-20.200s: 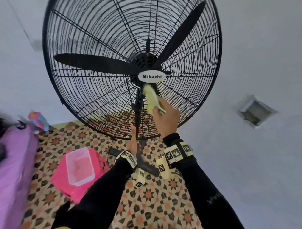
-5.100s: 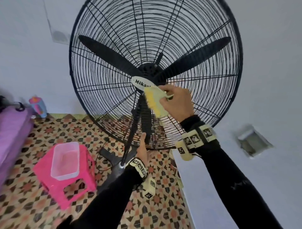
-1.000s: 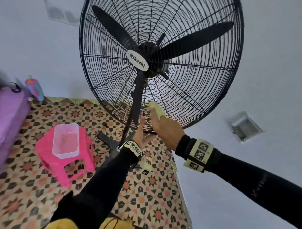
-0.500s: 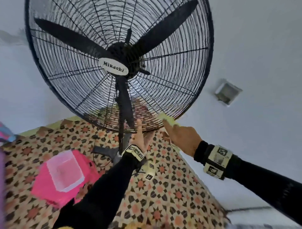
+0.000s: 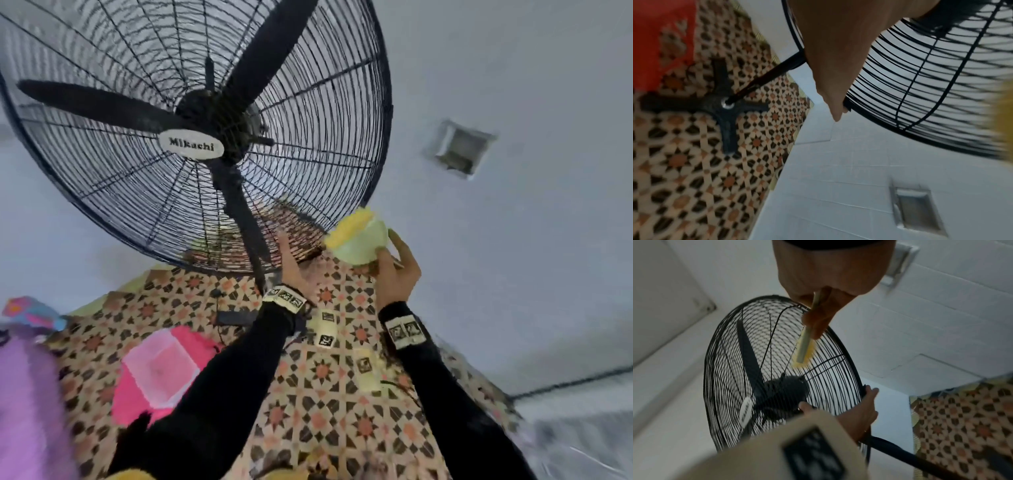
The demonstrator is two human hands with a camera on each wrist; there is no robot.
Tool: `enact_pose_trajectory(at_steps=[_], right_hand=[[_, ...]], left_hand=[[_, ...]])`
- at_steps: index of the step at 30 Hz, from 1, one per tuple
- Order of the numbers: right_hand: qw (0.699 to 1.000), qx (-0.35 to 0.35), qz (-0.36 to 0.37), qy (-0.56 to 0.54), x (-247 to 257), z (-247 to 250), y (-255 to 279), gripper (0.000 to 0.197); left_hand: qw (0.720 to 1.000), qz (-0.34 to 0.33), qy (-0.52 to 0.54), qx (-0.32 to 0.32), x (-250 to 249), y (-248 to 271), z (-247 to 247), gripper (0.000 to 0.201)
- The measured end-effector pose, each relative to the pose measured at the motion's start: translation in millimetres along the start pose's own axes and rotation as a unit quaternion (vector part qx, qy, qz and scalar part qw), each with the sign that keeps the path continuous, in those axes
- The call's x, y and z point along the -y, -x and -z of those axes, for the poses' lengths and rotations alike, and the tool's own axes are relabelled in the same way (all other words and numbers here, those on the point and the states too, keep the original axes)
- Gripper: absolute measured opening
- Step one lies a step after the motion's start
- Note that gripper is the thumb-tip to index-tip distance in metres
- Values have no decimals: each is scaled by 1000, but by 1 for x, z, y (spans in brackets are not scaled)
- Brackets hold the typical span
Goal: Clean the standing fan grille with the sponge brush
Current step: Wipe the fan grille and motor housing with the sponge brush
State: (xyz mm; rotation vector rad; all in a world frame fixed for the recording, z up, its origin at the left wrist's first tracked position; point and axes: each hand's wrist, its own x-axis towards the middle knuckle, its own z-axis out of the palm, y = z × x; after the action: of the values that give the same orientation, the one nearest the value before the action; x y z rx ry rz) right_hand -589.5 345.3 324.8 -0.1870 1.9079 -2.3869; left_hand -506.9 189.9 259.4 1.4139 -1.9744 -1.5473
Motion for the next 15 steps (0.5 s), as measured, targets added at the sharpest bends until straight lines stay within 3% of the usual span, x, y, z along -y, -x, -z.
enact_pose_trajectory(at_steps=[1, 2, 4, 5, 6, 9, 11, 15], right_hand=[[999, -23, -36, -30, -7, 2, -2, 33], [993, -49, -92, -61, -14, 4, -2, 32], [971, -56, -213, -92, -21, 6, -5, 20], [964, -40, -244, -99, -22, 4, -5, 14], [960, -29, -262, -96, -25, 1, -3, 13], [953, 48, -283, -96, -26, -10, 12, 21], [938, 84, -314, -118, -22, -9, 17, 19], [923, 0, -341, -179, -21, -12, 10, 21]], left_hand=[[997, -9, 70, 21, 7, -8, -2, 126], [983, 30, 171, 59, 10, -10, 2, 134], [901, 126, 405, 89, 7, -13, 1, 139], [864, 146, 473, 94, 4, -17, 1, 137], [846, 167, 497, 96, -17, 2, 7, 134], [851, 167, 493, 76, -45, 34, 15, 118], [857, 148, 482, 105, -44, 37, 14, 113], [858, 207, 459, 99, -35, 24, 15, 119]])
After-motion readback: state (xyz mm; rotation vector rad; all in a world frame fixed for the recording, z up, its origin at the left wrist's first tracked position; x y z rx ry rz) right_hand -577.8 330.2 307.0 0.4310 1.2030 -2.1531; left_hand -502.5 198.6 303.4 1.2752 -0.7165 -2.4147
